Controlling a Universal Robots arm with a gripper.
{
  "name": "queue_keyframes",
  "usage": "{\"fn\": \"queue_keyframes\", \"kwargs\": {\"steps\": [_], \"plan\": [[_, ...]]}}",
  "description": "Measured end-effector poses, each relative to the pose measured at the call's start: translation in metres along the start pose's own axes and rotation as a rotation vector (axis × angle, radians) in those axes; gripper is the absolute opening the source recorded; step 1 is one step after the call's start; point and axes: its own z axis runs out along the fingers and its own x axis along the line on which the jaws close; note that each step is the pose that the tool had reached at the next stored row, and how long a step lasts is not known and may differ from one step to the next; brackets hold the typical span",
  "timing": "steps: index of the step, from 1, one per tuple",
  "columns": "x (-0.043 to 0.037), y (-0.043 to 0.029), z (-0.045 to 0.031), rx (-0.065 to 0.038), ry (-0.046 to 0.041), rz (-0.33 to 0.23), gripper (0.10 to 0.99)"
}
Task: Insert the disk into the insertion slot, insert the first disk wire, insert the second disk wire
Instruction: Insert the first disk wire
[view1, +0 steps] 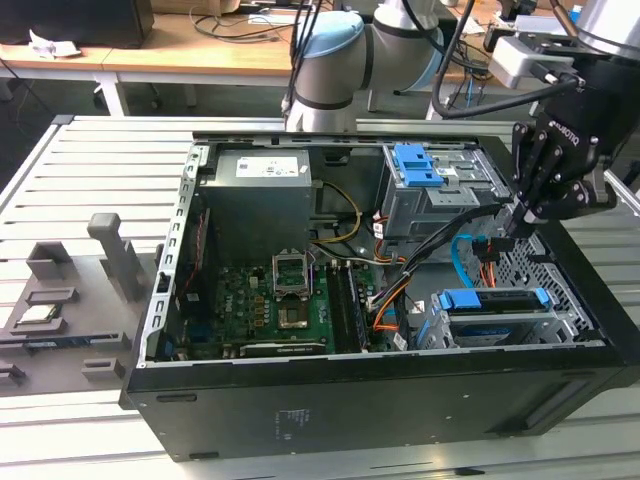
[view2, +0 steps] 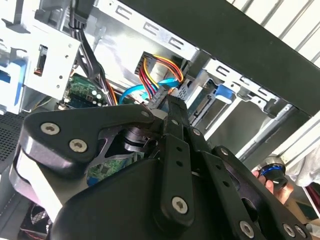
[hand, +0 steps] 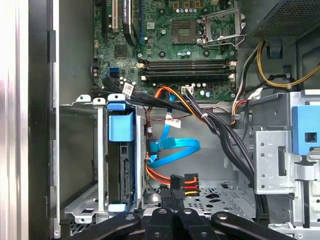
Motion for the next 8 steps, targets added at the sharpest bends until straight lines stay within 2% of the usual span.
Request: {"fn": "queue_keyframes", "kwargs": {"steps": [3, 8], "plan": [[-0.0046, 0.0001, 0.0019, 0.0, 0.0, 0.0, 0.106], [-0.0049, 0.0001, 0.0026, 0.0, 0.0001, 0.0, 0.114]]}}
